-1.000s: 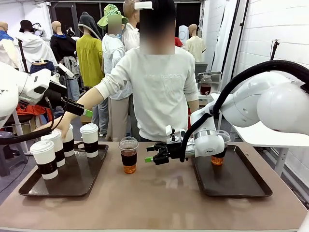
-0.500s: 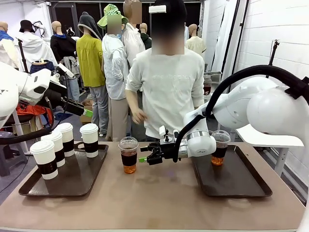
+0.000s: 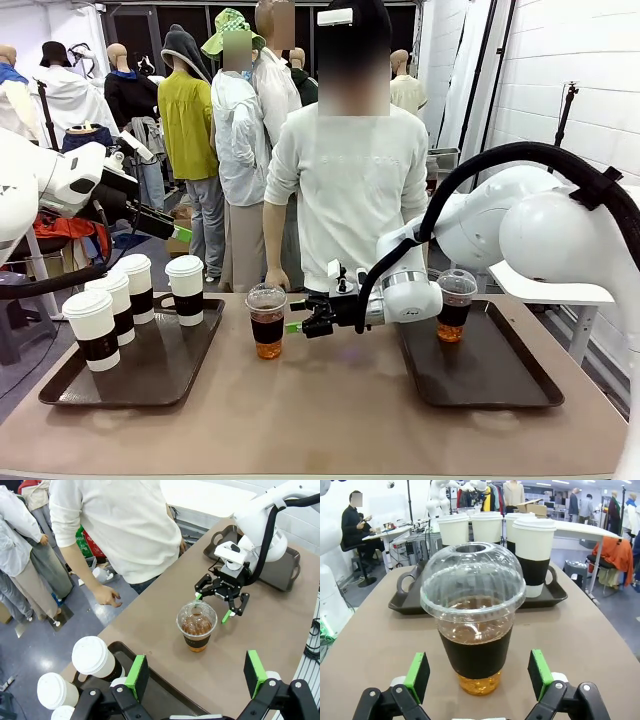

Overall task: Distribute the coffee onto the tray.
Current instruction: Pick up another iced Americano from the middle of the table and place it on the right Handle tray.

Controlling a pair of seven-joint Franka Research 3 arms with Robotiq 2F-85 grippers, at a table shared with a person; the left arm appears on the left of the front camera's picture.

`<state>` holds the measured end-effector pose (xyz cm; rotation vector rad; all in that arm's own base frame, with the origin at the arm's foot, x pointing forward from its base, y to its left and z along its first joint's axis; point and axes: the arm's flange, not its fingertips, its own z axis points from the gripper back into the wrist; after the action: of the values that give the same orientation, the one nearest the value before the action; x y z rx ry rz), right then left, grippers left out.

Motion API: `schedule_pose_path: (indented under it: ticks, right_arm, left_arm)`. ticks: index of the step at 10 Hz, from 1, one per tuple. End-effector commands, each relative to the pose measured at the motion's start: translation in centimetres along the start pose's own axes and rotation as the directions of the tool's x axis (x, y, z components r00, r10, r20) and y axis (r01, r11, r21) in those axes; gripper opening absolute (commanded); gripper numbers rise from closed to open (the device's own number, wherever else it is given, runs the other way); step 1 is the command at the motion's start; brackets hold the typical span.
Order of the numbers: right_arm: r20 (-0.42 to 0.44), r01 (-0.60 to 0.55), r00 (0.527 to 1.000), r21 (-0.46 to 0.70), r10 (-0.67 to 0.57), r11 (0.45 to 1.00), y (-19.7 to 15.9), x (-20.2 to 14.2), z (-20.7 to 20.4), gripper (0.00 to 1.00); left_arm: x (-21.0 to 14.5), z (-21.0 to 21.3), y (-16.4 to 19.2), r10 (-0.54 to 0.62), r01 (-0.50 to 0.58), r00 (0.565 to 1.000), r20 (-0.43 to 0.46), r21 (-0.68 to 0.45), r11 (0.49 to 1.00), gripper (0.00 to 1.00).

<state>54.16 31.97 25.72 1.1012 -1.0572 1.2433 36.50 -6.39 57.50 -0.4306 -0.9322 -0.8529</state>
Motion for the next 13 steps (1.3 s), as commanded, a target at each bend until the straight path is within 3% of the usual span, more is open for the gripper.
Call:
schedule_pose_path:
  ticks: [1, 7, 13]
  right_arm:
    - [-0.005, 0.02, 1.0, -0.013, -0.02, 1.0, -1.2, -0.3, -1.1, 1.0]
    - [0.015, 0.062, 0.998, 0.071, -0.063, 0.996, -2.9, -1.1, -2.9, 1.0]
    - [0.012, 0.081, 0.996, 0.156, -0.084, 0.984, -2.2, -1.4, -4.7, 1.0]
  left_arm:
    - [-0.3, -0.1, 0.2, 0.0, 0.0, 1.0, 0.009, -0.013, 1.0, 1.0]
    - [-0.3, -0.1, 0.2, 0.0, 0.0, 1.0, 0.009, -0.013, 1.0, 1.0]
    - [-0.3, -0.1, 0.2, 0.0, 0.0, 1.0, 0.009, -0.013, 1.0, 1.0]
